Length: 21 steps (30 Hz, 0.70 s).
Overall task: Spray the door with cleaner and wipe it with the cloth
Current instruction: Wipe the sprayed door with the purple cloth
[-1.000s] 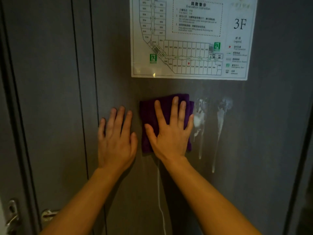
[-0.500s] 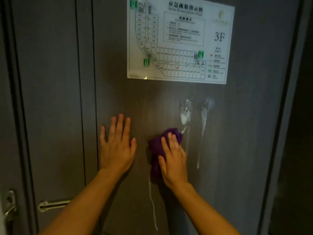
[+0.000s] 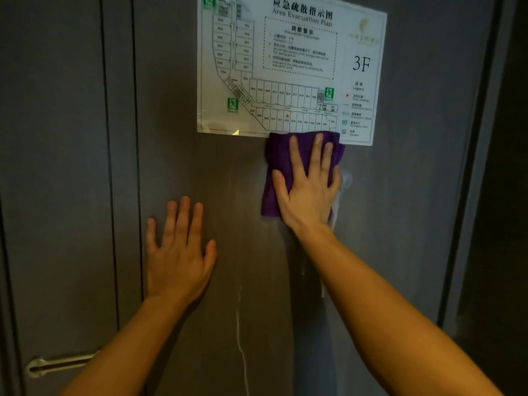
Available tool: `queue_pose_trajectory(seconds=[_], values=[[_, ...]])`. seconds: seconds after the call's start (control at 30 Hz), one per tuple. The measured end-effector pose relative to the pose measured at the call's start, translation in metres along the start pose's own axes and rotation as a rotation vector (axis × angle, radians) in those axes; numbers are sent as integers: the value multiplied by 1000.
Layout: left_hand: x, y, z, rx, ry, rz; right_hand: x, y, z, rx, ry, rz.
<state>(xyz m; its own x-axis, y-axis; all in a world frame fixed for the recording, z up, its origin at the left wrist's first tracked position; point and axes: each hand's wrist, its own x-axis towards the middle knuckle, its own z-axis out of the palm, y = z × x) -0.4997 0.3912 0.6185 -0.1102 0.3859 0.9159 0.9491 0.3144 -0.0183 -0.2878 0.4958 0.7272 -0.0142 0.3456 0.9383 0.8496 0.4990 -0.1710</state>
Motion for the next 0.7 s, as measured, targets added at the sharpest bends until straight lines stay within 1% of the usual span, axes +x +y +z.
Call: queue_pose_trajectory(seconds=[0.1, 0.33, 0.47, 0.53, 0.63, 0.7], values=[[0, 4, 0, -24, 18, -13, -19, 6, 8, -5, -3, 21], [2, 28, -1, -36, -10, -92, -94, 27, 31, -19, -54, -12], [1, 27, -3, -19, -43, -77, -142, 43, 46, -6, -92, -41], [-1, 25, -4, -21, -54, -50, -162, 53, 50, 59, -108, -61], [-8, 19, -1, -15, -68, -9, -178, 71, 42, 234, -159, -117], [-12, 16, 2, 9, -75, 11, -174, 82, 29, 312, -127, -152]])
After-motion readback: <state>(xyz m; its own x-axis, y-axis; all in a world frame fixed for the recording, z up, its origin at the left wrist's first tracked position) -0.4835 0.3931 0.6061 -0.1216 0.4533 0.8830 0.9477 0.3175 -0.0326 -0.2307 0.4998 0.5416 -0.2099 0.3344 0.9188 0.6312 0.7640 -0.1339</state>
